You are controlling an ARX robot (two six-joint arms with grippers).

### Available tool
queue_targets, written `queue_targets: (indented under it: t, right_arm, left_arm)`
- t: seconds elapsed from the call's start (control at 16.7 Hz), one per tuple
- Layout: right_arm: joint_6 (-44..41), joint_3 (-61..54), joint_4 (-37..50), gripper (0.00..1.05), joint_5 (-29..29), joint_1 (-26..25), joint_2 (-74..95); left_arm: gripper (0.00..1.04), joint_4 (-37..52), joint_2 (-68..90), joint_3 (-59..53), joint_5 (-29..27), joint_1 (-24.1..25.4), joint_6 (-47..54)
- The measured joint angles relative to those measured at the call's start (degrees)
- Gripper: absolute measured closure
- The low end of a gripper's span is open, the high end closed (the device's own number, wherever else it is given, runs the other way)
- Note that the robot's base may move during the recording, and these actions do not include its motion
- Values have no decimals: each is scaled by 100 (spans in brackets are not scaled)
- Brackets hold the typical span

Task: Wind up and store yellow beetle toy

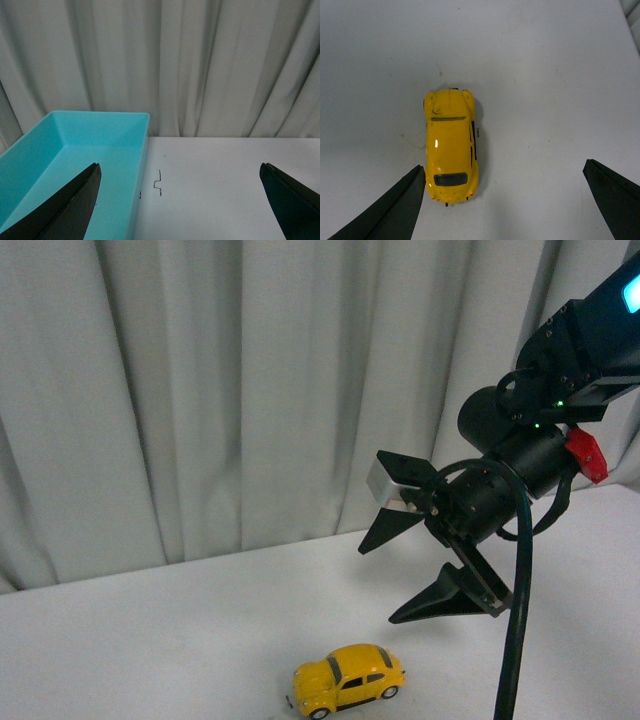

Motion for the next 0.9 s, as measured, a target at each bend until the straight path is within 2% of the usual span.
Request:
queue_targets:
  t: [0.18, 0.36, 0.54, 0.78, 0.84, 0.9]
  right_arm:
    - [-461, 415, -424, 7, 306, 289, 461]
    - [-452, 114, 144, 7, 605, 542, 546]
    - [48, -433, 669, 7, 774, 710, 518]
    - [83, -575, 857, 7, 1117, 758, 511]
    - [61, -577, 881, 8, 1130, 774, 511]
    - [-46, -577, 890, 18, 1134, 796, 511]
  left_arm:
    - [7, 0, 0, 0, 0, 0, 2]
    - [7, 0, 0, 0, 0, 0, 2]
    - [7, 0, 0, 0, 0, 0, 2]
    - [7, 0, 0, 0, 0, 0, 2]
    - [7, 0, 0, 0, 0, 0, 2]
    - [7, 0, 0, 0, 0, 0, 2]
